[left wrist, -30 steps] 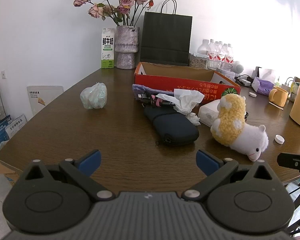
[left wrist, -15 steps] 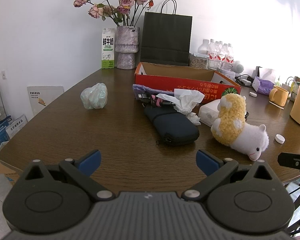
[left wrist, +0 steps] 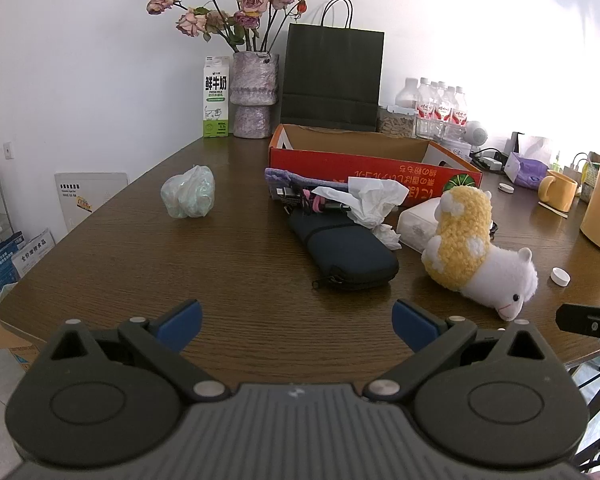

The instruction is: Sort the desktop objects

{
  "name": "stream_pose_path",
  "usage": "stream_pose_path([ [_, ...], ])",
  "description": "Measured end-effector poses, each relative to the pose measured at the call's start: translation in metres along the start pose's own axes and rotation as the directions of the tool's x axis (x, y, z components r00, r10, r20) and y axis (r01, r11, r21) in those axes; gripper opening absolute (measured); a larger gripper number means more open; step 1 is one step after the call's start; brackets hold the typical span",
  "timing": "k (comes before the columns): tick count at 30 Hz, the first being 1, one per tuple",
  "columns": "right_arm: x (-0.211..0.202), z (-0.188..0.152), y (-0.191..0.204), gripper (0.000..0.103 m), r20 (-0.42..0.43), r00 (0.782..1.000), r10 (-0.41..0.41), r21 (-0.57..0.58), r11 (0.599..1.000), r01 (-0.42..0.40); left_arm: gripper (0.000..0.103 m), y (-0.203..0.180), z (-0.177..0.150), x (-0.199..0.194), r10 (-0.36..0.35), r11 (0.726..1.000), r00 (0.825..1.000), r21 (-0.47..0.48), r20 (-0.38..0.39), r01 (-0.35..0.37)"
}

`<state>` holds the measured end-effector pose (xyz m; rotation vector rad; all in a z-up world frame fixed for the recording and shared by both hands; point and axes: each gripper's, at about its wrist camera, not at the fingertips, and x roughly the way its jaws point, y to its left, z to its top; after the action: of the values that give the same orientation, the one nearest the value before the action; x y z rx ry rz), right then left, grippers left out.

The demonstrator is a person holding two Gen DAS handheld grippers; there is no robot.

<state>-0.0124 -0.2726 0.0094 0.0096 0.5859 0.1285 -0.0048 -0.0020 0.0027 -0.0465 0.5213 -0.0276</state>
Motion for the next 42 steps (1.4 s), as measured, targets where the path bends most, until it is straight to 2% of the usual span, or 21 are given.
stream_pose_path([
  [42,-0.0027,0.0038,0.0004,0.103,0.002,1.0,-0.001,0.003,1.0,0.001,0.103,0.0034,-0.0004,-0.0028,0.007,1.0,1.0,0.007,0.005,-0.007],
])
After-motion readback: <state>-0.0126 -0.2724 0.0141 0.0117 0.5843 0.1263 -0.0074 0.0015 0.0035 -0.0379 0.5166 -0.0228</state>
